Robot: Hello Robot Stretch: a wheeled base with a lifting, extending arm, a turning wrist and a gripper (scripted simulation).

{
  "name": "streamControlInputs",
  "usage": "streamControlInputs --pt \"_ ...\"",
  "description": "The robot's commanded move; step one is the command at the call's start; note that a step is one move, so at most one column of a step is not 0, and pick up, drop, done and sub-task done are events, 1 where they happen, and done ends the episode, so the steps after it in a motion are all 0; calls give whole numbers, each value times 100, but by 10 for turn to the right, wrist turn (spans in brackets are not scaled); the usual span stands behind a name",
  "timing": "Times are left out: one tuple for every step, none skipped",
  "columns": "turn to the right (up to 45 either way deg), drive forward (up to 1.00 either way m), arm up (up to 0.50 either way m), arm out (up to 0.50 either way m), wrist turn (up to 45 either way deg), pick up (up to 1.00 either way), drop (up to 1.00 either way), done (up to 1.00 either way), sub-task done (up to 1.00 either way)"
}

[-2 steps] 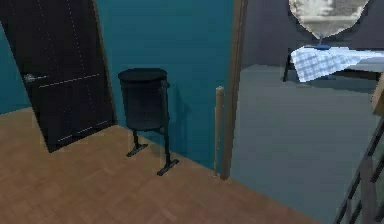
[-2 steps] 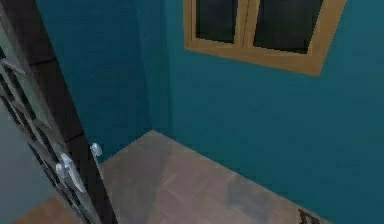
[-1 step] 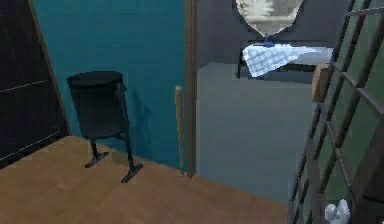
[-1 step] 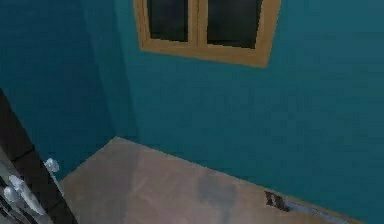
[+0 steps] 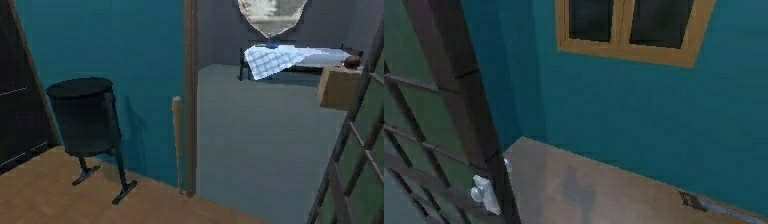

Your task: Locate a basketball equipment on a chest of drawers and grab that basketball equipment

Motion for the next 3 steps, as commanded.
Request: streamControlInputs --pt "120 0 0 0 0 0 0 0 0" --pt "0 45 0 0 0 0 0 0 0" --pt "90 0 0 0 0 0 0 0 0"
